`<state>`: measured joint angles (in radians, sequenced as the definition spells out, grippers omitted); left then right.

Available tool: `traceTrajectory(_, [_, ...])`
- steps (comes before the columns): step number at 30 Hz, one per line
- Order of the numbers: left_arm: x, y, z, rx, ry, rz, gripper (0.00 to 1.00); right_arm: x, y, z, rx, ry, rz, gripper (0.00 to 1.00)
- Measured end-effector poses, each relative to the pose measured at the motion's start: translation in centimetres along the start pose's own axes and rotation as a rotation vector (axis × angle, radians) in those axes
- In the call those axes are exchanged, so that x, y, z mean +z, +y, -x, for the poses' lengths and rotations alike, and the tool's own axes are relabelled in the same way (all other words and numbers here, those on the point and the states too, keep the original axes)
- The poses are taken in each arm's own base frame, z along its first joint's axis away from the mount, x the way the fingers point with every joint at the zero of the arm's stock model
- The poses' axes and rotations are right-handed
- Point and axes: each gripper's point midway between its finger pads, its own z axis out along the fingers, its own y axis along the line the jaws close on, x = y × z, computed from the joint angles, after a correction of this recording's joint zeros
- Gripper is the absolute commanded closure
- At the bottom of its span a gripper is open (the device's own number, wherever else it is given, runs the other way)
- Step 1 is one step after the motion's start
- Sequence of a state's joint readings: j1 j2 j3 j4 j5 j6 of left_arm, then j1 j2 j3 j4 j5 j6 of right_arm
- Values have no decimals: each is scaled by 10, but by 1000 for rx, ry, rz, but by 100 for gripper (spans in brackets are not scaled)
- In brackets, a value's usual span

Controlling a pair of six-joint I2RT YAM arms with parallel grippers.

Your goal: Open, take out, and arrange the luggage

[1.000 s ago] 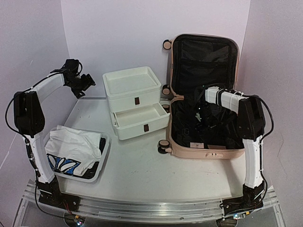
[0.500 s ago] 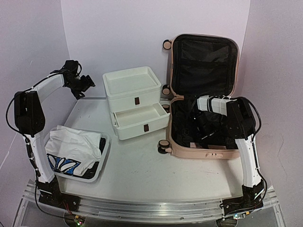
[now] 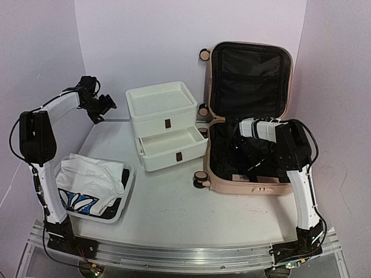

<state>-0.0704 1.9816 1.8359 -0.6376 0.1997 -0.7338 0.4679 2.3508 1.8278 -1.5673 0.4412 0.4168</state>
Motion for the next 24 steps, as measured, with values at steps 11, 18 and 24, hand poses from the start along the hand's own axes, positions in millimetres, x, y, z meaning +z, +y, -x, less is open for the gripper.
traceTrajectory(11, [1,3,0,-6,6,1,16,-14,-24,-2,75,-76,-76,45])
traceTrajectory(18, [5,10,-6,-11,21,15,16,-26,-46,-15,141,-128,-109,46])
traceTrajectory(24, [5,9,-6,-10,24,13,16,-20,-52,-34,131,-99,-106,37])
